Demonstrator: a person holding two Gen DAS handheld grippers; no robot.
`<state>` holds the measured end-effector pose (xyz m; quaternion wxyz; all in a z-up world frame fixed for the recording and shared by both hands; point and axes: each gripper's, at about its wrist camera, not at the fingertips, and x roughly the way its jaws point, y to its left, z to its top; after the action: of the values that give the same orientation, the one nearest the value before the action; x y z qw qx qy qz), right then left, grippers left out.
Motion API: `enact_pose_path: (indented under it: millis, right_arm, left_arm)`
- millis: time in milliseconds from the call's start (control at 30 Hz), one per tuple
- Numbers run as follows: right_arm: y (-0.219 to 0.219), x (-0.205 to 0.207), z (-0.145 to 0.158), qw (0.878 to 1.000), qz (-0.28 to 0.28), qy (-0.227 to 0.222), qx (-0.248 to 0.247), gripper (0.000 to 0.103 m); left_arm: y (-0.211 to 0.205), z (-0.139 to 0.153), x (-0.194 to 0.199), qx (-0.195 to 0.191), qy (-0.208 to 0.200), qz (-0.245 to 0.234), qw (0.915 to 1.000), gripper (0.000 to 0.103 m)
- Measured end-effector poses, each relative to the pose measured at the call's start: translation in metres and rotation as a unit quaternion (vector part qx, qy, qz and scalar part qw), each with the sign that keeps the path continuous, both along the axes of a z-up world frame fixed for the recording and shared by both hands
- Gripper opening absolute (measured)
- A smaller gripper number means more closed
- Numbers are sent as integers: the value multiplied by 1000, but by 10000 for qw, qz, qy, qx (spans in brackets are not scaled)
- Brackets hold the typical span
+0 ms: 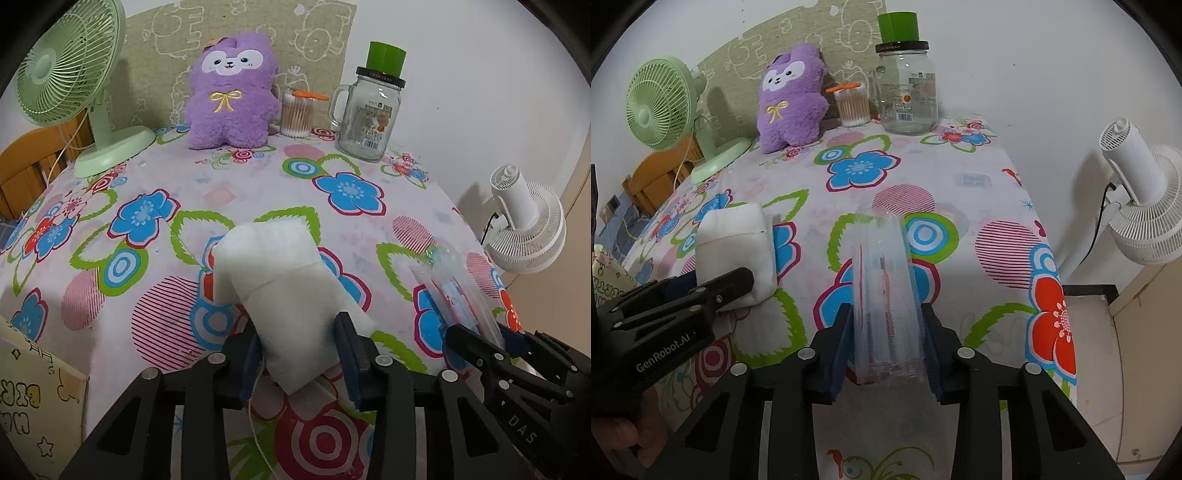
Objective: Organize soft objects
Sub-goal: 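Close the left gripper on the white cloth pad while the right closes on the clear tube, then lift and carry the white pad with the left gripper while the right carries the clear tube to the basket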
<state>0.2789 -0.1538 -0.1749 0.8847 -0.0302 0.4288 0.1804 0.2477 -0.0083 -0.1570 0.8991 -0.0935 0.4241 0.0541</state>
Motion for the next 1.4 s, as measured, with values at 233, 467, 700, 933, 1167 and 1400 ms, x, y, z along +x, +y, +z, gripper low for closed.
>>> enact_pose_path:
  millis: [233,467,700,933,1167,1400]
  right_arm:
    - [-5,-1,2,9998,-80,-39,171,32]
    - [0,-6,6,9998,-51,-126,163,31]
    - [5,-18,19,9993,-2,-299,209,31]
    - [4,-28,32,9989,-36,-415,236,31]
    - [8,-40,49,9981,-6,-565,249,31]
    - [15,-51,59,9975,58,-658,268,31]
  left_arm:
    - [3,12,-5,-57,-127,50,9999,27]
    - [7,30,-18,44,-273,91,9996,23]
    - [12,40,-29,109,-352,155,9992,19]
    - [19,51,-38,114,-441,190,9988,19]
    - [25,60,-48,105,-510,247,9983,19]
    - [34,71,-61,81,-601,291,9977,19]
